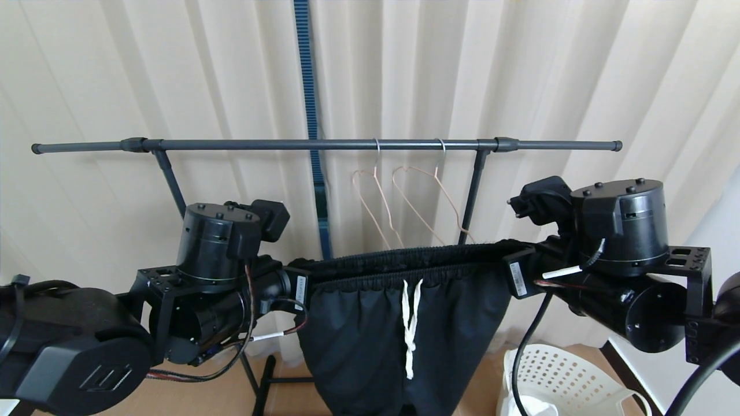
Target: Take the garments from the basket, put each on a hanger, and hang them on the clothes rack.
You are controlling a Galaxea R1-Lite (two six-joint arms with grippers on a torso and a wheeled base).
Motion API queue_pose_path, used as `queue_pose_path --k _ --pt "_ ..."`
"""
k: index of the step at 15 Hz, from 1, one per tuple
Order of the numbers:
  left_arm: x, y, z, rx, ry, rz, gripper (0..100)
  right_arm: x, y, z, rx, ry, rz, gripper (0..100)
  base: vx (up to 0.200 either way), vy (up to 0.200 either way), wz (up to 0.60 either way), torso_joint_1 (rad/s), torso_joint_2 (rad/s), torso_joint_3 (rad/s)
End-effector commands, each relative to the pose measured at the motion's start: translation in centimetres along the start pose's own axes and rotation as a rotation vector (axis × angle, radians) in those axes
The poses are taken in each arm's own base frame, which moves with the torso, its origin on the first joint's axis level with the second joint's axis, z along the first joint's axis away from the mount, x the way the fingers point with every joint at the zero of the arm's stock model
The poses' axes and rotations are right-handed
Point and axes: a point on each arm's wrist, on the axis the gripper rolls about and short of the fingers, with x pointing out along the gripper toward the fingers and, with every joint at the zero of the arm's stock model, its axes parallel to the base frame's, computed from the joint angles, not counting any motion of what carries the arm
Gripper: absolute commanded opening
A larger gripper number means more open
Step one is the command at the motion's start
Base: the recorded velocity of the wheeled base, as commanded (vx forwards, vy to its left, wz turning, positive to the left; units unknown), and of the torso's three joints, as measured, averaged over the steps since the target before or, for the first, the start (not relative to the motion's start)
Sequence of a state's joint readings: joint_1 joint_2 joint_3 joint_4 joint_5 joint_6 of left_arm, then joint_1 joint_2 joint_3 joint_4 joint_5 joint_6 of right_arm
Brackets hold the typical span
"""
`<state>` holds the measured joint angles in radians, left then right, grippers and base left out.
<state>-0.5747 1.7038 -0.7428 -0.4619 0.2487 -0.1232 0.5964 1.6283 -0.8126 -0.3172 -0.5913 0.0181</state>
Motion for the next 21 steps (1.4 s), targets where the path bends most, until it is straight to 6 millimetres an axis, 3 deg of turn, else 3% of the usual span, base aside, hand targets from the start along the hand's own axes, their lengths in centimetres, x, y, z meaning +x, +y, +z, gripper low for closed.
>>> queue_pose_path --k 1,5,10,14,18,21 --pt "0.0 1.5 -0.4 -0.017 0.014 0.052 0 0.7 -1.7 0.2 0.030 0.006 -0.062 0 0.000 0.000 0.00 0.000 0.00 0.000" --pt "-0.8 2.4 0.0 -0.034 -0.011 0.072 0 0.9 -3.0 0.4 0.033 0.009 -0.100 0 0.000 0.000 0.00 0.000 0.00 0.000" --pt "1.0 1.6 4.6 -0.013 -0.157 0.038 0 -1.7 -2.3 -2.4 -0.170 0.048 -0.026 0 0.000 0.000 0.00 0.000 0.00 0.000" --pt "3.4 0.8 8.3 -0.030 -0.257 0.021 0 -5.2 -0.7 -4.6 -0.361 0.073 0.140 0 0.000 0.000 0.00 0.000 0.00 0.000" --pt "5.1 0.0 10.0 -0.031 -0.299 -0.040 0 -7.2 1.0 -5.3 -0.434 0.078 0.278 0 0.000 0.000 0.00 0.000 0.00 0.000" --pt "6.8 -0.8 11.1 -0.043 -0.330 -0.056 0 -8.5 3.9 -6.1 -0.412 0.079 0.384 0 0.000 0.000 0.00 0.000 0.00 0.000"
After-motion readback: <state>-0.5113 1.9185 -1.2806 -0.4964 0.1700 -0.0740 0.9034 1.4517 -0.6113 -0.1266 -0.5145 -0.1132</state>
